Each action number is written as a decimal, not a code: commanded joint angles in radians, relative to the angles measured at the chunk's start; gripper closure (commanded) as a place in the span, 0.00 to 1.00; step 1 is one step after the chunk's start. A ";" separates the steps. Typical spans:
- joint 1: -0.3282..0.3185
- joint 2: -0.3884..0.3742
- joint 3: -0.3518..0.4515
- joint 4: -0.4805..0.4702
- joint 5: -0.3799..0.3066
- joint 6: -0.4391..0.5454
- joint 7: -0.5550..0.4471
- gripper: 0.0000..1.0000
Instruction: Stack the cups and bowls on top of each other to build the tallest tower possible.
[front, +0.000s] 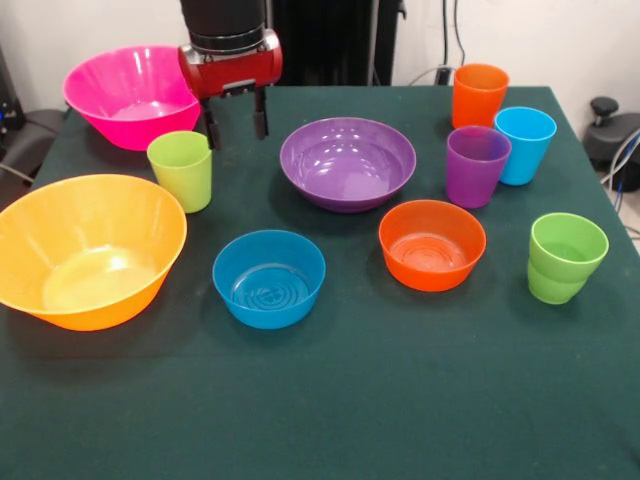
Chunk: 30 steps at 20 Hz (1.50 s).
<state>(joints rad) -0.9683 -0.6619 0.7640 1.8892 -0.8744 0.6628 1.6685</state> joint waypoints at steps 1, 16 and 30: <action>0.022 0.022 0.027 0.039 -0.019 0.052 -0.228 0.00; -0.027 0.015 0.002 0.063 0.000 0.116 -0.280 0.00; -0.057 0.030 0.028 0.070 0.003 0.169 -0.347 0.00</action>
<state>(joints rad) -1.0463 -0.6619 0.7651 1.9029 -0.8574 0.7074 1.6557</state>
